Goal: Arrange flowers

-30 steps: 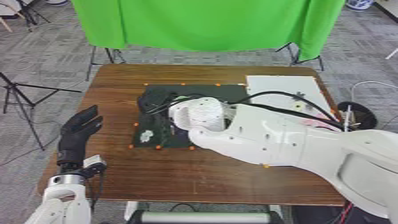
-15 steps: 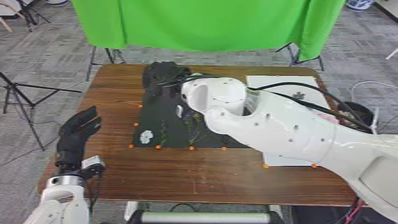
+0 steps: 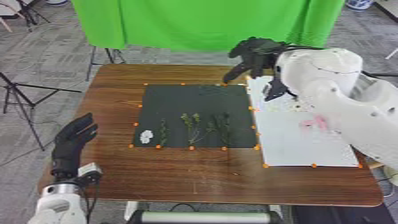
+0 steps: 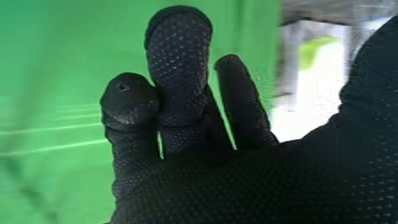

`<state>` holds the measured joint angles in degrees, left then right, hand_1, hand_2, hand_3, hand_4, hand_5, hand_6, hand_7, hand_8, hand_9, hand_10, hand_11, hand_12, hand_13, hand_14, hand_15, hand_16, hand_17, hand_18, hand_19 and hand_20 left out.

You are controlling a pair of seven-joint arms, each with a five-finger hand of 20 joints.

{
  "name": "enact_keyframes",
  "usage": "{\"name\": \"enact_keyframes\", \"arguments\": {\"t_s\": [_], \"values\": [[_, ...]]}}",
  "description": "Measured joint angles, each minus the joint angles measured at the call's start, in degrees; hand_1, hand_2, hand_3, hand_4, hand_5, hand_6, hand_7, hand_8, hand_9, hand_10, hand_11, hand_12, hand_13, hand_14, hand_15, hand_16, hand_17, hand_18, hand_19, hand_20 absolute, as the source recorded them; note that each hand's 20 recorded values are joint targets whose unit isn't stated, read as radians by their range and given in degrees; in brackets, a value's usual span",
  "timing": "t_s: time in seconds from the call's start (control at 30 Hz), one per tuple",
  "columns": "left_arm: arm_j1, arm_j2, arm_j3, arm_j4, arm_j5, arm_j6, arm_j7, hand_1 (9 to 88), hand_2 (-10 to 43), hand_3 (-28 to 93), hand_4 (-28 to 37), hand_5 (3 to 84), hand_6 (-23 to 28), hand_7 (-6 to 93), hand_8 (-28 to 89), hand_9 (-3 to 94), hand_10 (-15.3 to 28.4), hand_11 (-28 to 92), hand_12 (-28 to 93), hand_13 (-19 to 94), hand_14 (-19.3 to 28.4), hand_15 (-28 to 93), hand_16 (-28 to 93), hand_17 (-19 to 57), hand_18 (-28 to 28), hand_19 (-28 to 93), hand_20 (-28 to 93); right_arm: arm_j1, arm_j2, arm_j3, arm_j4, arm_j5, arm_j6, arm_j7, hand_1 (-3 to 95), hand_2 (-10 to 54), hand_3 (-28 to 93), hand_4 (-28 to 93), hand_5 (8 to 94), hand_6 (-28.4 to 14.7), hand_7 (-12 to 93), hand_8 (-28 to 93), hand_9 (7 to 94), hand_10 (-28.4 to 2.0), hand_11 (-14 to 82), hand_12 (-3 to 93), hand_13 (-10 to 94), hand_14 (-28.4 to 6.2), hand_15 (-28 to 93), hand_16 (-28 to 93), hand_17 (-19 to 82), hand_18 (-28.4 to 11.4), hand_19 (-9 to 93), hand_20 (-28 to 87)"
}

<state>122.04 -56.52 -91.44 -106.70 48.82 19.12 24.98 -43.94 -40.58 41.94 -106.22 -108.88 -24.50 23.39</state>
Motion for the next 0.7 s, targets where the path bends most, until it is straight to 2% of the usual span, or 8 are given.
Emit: {"name": "enact_keyframes", "arguments": {"t_s": [0.1, 0.17, 0.37, 0.53, 0.7], "values": [[0.0, -0.13, 0.10, 0.00, 0.32, -0.06, -0.02, 46.6, -9.5, 71, -9.9, 41.4, -0.2, 26.3, -12, 33.7, 10.1, 24, 12, 33, 13.2, 21, -1, 11.4, 9.5, 12, 20, -3.4, 3.8, 1.1, 0.0, -0.7, 1.9, 2.6, 23.5, -9.5, 57, -16, 47.9, -3.2, 5, -5, 57.2, -18.1, 7.8, 14.7, 79, -10.4, 57, 27, 50, -19.2, 92, 48], [-0.1, -0.16, 0.11, 0.00, 0.52, -0.06, -0.03, 47.8, -9.2, 70, -10.1, 41.4, -0.1, 25.9, -12, 33.7, 10.0, 24, 12, 34, 13.2, 22, -1, 15.1, 11.3, 21, 26, -6.1, 5.4, 2.6, -0.1, -1.2, 1.9, 5.9, 24.9, -9.5, 57, -15, 48.2, -3.2, 5, -5, 57.9, -17.9, 7.9, 14.9, 79, -10.3, 57, 27, 51, -19.1, 92, 48], [-0.1, -0.46, -0.08, 0.00, 0.62, -0.14, 0.04, 50.1, -8.1, 69, -9.7, 41.0, 0.1, 25.8, -12, 33.9, 10.0, 25, 12, 36, 13.6, 24, -2, 18.2, 14.6, 32, 31, -15.7, 7.8, 11.1, 0.3, -1.5, 1.3, 12.3, 27.7, -9.5, 58, -15, 50.7, -2.9, 6, -5, 61.8, -17.3, 8.4, 15.2, 80, -9.7, 57, 27, 52, -18.7, 93, 47], [0.0, -0.79, -0.19, 0.00, 0.63, -0.14, -0.09, 49.2, -8.5, 70, -9.2, 40.9, -0.1, 26.2, -12, 34.1, 10.1, 25, 11, 36, 13.7, 24, -2, 15.9, 15.6, 33, 30, -21.3, 9.9, 14.8, 1.0, -1.4, 1.4, 13.3, 28.8, -9.5, 59, -15, 53.2, -2.5, 8, -6, 66.5, -16.8, 9.7, 16.1, 82, -8.9, 57, 27, 53, -18.2, 93, 48], [0.0, -0.82, -0.22, -0.04, 0.70, -0.14, -0.25, 48.5, -8.8, 70, -9.4, 41.1, -0.2, 26.7, -12, 34.3, 10.1, 25, 11, 36, 13.8, 25, -2, 14.1, 14.6, 31, 28, -26.9, 11.2, 18.8, 1.1, -1.3, 2.0, 14.8, 31.6, -9.5, 61, -16, 56.8, -1.2, 10, -7, 73.0, -15.7, 10.4, 17.1, 86, -6.2, 56, 27, 56, -16.6, 93, 49]]}}
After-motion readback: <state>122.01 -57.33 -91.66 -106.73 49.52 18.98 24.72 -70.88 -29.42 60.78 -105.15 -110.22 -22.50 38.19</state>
